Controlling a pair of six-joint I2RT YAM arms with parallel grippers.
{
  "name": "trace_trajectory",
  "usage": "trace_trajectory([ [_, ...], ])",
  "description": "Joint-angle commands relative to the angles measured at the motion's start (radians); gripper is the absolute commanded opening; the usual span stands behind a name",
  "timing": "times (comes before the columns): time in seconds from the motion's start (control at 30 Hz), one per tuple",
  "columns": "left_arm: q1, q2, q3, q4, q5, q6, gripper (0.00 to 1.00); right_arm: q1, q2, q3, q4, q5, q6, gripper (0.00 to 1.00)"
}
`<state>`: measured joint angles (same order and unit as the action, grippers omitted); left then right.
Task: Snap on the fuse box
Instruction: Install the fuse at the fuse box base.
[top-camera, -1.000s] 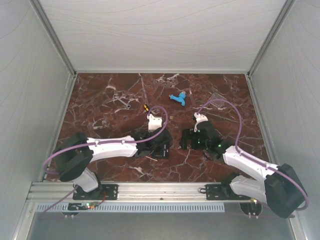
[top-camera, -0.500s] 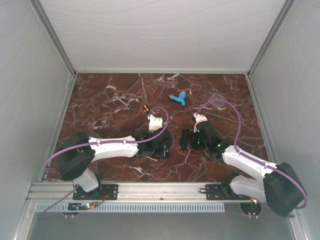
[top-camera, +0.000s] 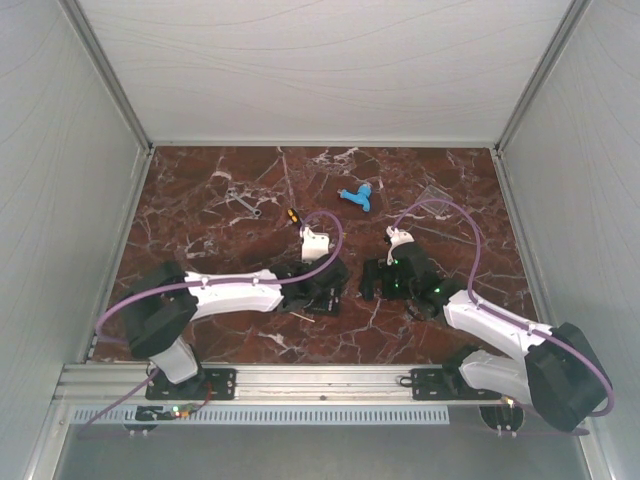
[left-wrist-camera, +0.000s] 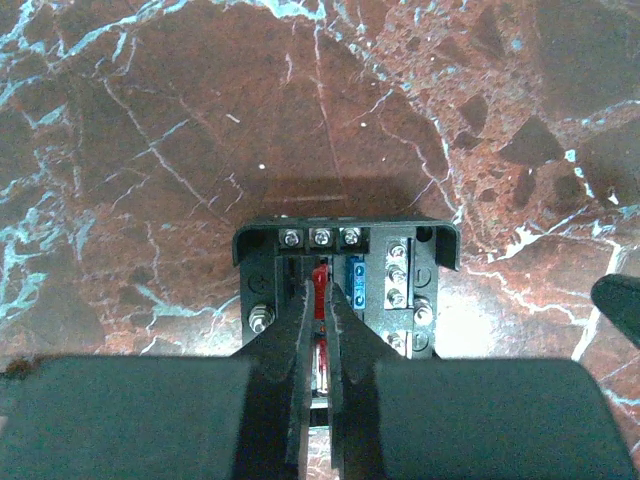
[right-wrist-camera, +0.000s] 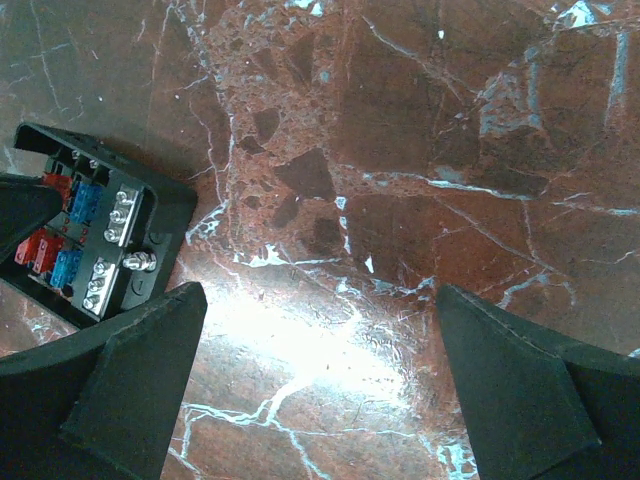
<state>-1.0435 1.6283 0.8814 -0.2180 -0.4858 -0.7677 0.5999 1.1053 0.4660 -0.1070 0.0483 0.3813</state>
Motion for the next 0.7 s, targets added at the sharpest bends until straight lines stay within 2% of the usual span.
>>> trace_trajectory([
  [0.0,-0.010,0.073,0.046,-0.009,-0.004,-0.002,0.00,-0.004,0.005,0.014,0.032,-0.001,-0.010,0.98],
  [0.5,-0.010,0.137,0.114,-0.184,0.079,0.020,0.00,-0.004,0.004,0.014,0.032,-0.013,-0.012,0.98],
  [0.67,0.003,0.208,0.129,-0.213,0.128,0.028,0.00,-0.004,0.002,0.014,0.032,-0.016,-0.010,0.98],
])
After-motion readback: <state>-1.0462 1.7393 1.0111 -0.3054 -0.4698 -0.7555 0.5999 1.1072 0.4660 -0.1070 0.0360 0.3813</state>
